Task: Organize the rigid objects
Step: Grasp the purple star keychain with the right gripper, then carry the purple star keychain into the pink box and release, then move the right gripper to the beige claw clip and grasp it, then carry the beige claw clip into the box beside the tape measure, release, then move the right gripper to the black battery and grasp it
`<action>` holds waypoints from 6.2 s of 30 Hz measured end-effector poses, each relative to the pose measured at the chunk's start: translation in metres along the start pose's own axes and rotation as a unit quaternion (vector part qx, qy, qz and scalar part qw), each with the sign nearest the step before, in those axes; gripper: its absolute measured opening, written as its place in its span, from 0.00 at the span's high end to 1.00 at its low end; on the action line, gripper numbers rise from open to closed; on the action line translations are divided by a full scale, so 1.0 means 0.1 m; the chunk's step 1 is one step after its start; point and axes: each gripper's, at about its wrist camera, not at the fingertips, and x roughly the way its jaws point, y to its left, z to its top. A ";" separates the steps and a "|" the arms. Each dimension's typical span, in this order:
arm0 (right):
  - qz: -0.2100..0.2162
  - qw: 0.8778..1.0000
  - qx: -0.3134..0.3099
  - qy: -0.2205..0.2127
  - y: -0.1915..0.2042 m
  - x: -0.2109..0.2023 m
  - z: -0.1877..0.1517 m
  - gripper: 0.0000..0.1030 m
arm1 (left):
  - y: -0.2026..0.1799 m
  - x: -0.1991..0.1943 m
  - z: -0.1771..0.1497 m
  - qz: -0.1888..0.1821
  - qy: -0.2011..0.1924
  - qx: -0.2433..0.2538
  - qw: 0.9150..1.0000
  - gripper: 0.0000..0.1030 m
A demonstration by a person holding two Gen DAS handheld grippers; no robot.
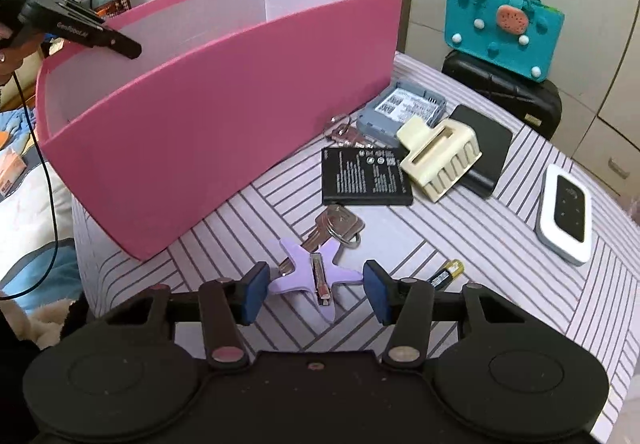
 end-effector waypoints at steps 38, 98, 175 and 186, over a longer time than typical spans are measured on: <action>0.036 0.977 -0.203 0.057 0.93 0.59 1.58 0.45 | 0.05 -0.02 0.02 -0.016 0.011 0.032 0.999 0.94; 0.050 0.969 0.236 -0.052 -1.09 0.31 0.35 0.40 | 0.09 -0.10 0.09 -0.013 0.032 -0.001 0.999 0.95; 0.014 0.999 -0.044 0.020 0.00 0.13 1.94 0.49 | 0.12 -0.03 0.19 -0.032 0.060 0.033 0.997 0.94; -0.011 0.997 0.032 -0.072 -0.27 -0.32 0.94 0.47 | 0.10 -0.03 0.17 -0.026 0.050 0.035 0.998 0.94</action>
